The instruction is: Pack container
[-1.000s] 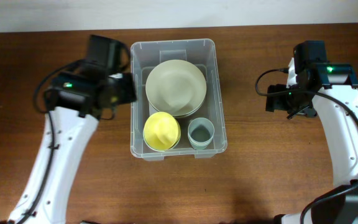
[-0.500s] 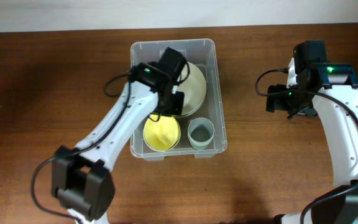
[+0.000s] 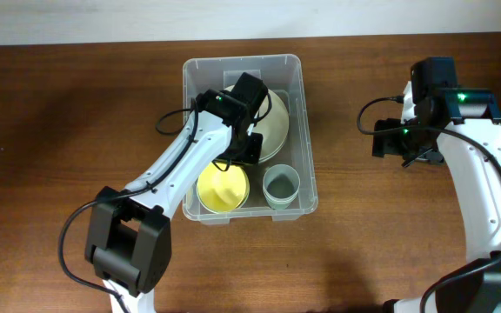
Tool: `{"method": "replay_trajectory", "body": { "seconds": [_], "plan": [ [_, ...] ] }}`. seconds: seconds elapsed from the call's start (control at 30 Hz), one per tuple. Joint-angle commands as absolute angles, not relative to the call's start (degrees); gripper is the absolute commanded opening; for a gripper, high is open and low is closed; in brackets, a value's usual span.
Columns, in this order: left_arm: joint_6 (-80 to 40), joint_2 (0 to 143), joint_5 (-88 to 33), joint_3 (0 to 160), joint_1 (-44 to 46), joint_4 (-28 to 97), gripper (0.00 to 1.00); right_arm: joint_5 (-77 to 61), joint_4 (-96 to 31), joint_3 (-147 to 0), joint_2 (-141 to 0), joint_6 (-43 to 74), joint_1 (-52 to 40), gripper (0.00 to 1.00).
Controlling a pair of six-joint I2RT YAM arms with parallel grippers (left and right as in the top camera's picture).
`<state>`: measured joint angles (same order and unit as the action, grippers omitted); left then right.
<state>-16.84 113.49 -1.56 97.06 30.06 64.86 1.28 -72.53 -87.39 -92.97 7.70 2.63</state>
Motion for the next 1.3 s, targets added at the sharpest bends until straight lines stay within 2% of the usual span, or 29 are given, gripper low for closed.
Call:
{"method": "replay_trajectory", "body": {
  "seconds": [0.0,0.23,0.47,0.97,1.27],
  "plan": [
    [-15.7,112.4,-1.8,100.3,30.0,65.7,0.01,2.2,-72.6,-87.4,-93.1,7.7,2.7,0.82],
    [-17.5,105.2,4.8,103.9,30.0,69.5,0.01,2.2,-72.6,-87.4,-93.1,7.7,2.7,0.82],
    [-17.5,104.2,4.3,102.0,30.0,72.6,0.00,2.2,-72.6,-87.4,-93.1,7.7,2.7,0.81],
    [-18.3,104.2,3.9,91.6,30.0,64.1,0.00,2.2,-73.5,-87.4,-93.1,7.7,2.7,0.82],
    [-18.3,105.0,3.9,90.7,30.0,61.5,0.01,2.2,-73.5,-87.4,-93.1,7.7,2.7,0.81]
  ]
}}
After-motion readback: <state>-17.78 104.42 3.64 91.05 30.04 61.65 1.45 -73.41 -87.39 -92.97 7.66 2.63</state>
